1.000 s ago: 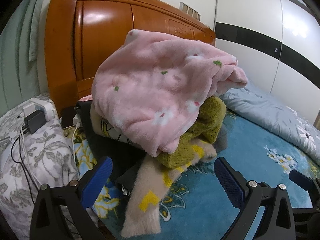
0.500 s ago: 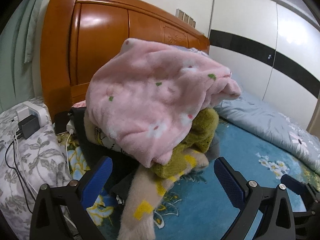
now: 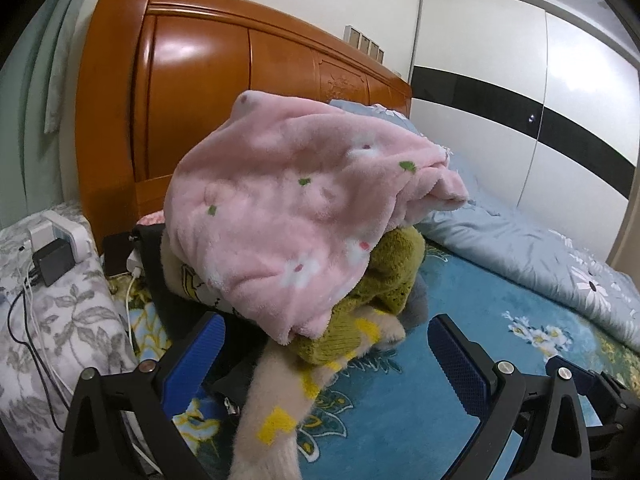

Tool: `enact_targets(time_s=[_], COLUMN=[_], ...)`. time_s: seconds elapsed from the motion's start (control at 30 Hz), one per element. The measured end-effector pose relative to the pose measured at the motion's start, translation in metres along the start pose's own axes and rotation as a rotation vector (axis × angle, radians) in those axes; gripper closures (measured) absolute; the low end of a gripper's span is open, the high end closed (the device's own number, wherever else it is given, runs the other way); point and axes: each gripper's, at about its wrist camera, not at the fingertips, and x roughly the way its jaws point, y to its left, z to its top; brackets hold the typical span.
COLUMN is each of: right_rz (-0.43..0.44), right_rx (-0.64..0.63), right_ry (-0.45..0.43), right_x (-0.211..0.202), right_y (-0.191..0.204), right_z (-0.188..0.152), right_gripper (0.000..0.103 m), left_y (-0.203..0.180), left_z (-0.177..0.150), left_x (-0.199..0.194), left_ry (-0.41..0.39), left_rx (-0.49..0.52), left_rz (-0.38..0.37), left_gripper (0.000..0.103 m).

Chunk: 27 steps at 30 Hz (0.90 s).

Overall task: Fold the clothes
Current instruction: 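Reach both grippers toward the pink fleece garment on the clothes pile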

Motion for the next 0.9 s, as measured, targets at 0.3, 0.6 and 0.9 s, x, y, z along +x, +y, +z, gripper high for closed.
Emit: enact_targets(time_s=[0.3, 0.6, 0.9], right_rz=[-0.037, -0.023, -0.008], right_rx=[-0.051, -0.066, -0.079], right_ry=[-0.064, -0.057, -0.020], right_x=[-0.004, -0.001, 0.006], right_y=[0.003, 0.005, 0.007], right_z=[0.007, 0.009, 0.009], right_gripper=[0.001, 0.001, 0.001], left_y=[0.002, 0.003, 0.008], left_z=[0.007, 0.012, 0.009], left_x=[-0.009, -0.014, -0.009], left_ry=[-0.022, -0.039, -0.027], left_rx=[0.009, 0.015, -0.008], left_rz=[-0.025, -0.015, -0.011], left_gripper=[0.000, 0.000, 0.000])
